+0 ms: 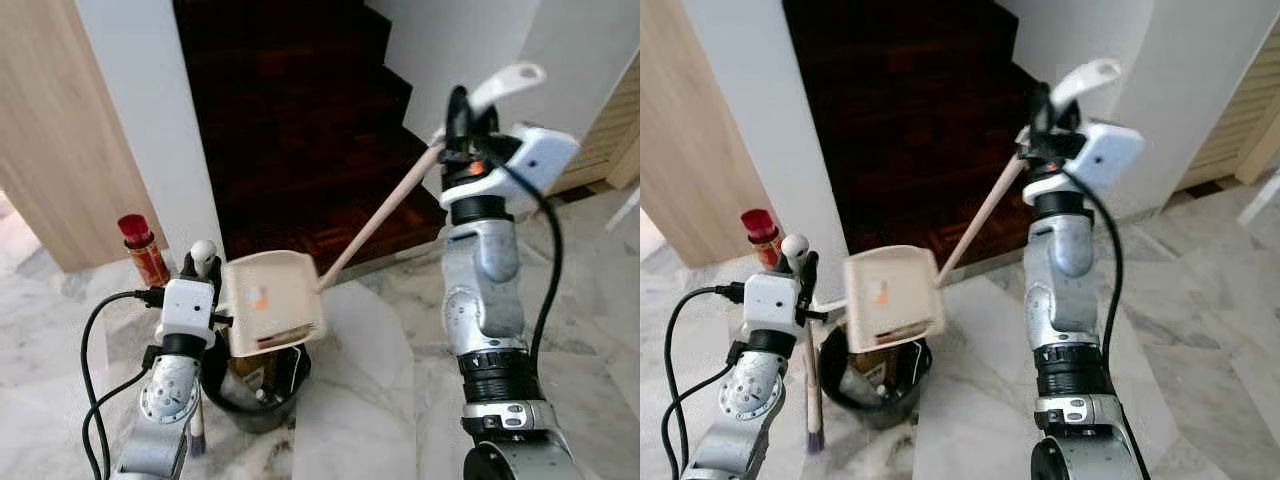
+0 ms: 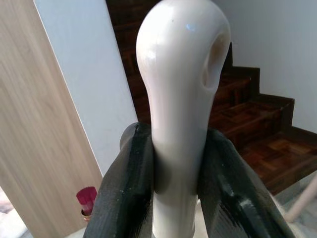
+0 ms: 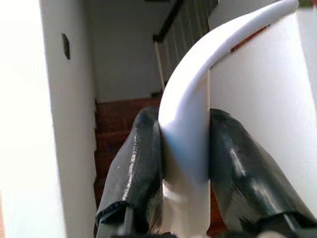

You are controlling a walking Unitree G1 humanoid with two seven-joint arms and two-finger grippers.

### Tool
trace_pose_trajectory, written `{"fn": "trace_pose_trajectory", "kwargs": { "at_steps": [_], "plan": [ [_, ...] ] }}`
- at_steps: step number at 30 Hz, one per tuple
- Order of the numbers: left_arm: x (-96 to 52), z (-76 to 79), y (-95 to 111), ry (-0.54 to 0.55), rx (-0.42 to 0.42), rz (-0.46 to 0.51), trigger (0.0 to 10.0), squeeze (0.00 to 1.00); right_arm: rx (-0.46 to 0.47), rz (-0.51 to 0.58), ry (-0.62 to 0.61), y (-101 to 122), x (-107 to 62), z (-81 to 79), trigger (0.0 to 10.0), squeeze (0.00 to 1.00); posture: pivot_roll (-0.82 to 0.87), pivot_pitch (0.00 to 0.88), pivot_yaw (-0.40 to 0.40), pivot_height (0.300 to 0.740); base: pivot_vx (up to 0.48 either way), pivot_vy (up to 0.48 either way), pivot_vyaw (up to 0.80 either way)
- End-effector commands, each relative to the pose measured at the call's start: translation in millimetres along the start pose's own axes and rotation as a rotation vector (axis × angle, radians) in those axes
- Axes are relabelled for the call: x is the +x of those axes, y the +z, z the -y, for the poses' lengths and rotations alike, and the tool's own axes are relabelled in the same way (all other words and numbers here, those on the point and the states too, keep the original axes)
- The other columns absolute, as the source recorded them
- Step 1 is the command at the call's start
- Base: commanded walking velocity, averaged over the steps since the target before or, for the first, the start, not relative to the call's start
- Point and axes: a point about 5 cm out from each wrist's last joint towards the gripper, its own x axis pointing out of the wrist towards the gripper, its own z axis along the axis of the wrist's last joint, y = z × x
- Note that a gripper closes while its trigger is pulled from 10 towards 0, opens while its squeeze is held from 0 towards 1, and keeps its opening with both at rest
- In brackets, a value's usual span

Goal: Sweep floor

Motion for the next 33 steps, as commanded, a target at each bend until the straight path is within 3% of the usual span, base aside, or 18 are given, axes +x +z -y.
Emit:
{"fn": "trace_pose_trajectory", "kwargs": {
  "at_steps": [1, 10, 13, 21, 33],
  "plan": [
    [2.8, 0.5, 9.7, -0.010, 0.020, 0.061, 10.0, 0.00, -0.016, 0.138, 0.012, 26.1, 5.7, -2.6, 10.0, 0.00, 0.07, 0.018, -0.033, 0.740, 0.000, 0.000, 0.00],
    [1.6, 1.5, 8.8, -0.024, 0.029, 0.060, 10.0, 0.00, -0.099, 0.225, 0.038, 39.3, 0.1, -15.9, 10.0, 0.00, 0.07, 0.022, -0.031, 0.740, 0.000, 0.000, 0.00],
    [1.7, 1.2, 8.7, -0.026, 0.032, 0.060, 10.0, 0.00, -0.138, 0.267, 0.092, 46.0, -3.4, -27.8, 10.0, 0.00, 0.07, 0.023, -0.030, 0.740, 0.000, 0.000, 0.00],
    [1.8, 1.7, 8.9, -0.033, 0.037, 0.064, 10.0, 0.00, -0.058, 0.256, 0.199, 45.3, -19.8, -59.1, 10.0, 0.00, 0.07, 0.024, -0.030, 0.740, 0.000, 0.000, 0.00],
    [1.2, 3.4, 8.2, -0.038, 0.035, 0.063, 10.0, 0.00, -0.018, 0.210, 0.309, 43.9, -52.2, -85.5, 10.0, 0.00, 0.06, 0.026, -0.032, 0.740, 0.000, 0.000, 0.00]
  ]
}}
